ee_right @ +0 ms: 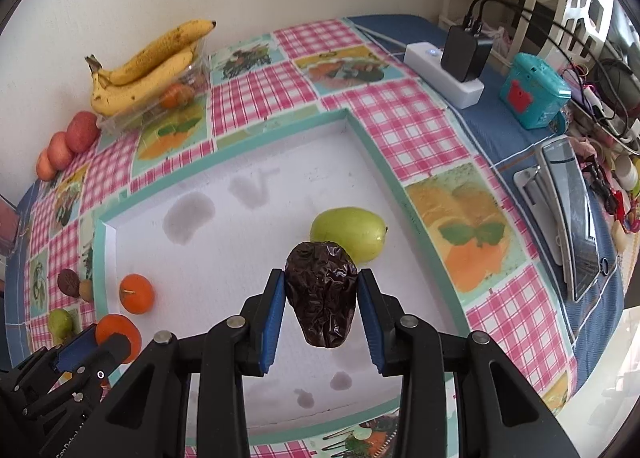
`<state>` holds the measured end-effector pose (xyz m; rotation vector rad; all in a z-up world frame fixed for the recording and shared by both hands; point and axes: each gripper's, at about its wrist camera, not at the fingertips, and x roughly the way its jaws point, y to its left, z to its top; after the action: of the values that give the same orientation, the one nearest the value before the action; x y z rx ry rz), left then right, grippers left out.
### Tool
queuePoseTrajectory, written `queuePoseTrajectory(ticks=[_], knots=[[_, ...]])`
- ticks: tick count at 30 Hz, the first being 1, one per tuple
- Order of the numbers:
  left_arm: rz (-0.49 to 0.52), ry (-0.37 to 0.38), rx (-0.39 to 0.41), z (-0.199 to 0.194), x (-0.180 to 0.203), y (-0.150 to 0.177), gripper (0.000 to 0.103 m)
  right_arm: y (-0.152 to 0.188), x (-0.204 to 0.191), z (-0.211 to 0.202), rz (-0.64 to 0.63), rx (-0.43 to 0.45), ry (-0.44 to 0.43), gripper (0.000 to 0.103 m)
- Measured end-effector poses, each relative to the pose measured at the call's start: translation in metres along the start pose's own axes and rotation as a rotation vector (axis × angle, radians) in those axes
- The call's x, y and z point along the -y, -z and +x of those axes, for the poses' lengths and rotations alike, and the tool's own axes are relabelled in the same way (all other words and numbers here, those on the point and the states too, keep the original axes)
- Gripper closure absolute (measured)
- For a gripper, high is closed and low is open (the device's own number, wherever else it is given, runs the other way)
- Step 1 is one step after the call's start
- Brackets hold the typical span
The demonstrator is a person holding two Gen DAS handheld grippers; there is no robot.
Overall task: Organize fruits
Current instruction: 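Carry the tangerine with the left gripper while the right gripper carries the date to the tray, then open the left gripper releasing the tangerine while the right gripper releases the date in the tray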
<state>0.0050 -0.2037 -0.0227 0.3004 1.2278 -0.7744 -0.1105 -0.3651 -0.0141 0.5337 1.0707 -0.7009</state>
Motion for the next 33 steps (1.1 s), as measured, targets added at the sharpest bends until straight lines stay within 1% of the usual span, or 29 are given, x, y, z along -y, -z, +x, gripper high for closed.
queuePoseTrajectory(ticks=[5, 12, 27, 29, 31, 33], knots=[[-0.007, -0.009, -0.024, 0.009, -0.003, 0.001, 0.066, 0.004, 0.002, 0.015, 0.012, -0.048, 0.004, 0.065], [-0.016, -0.011, -0.044, 0.018, -0.007, 0.002, 0.066, 0.007, 0.001, 0.03, 0.008, -0.091, 0.012, 0.065], [-0.006, -0.009, -0.05, 0.019, -0.006, 0.0, 0.064, 0.008, -0.003, 0.033, -0.009, -0.093, 0.028, 0.065], [0.003, -0.011, -0.045, 0.017, -0.004, 0.0, 0.061, 0.008, -0.003, 0.033, -0.01, -0.093, 0.028, 0.065], [0.017, -0.007, -0.027, 0.011, -0.002, -0.001, 0.044, 0.007, -0.003, 0.033, -0.012, -0.095, 0.028, 0.065], [0.031, -0.01, -0.008, 0.005, -0.001, -0.003, 0.043, 0.007, -0.003, 0.034, -0.013, -0.099, 0.025, 0.063]])
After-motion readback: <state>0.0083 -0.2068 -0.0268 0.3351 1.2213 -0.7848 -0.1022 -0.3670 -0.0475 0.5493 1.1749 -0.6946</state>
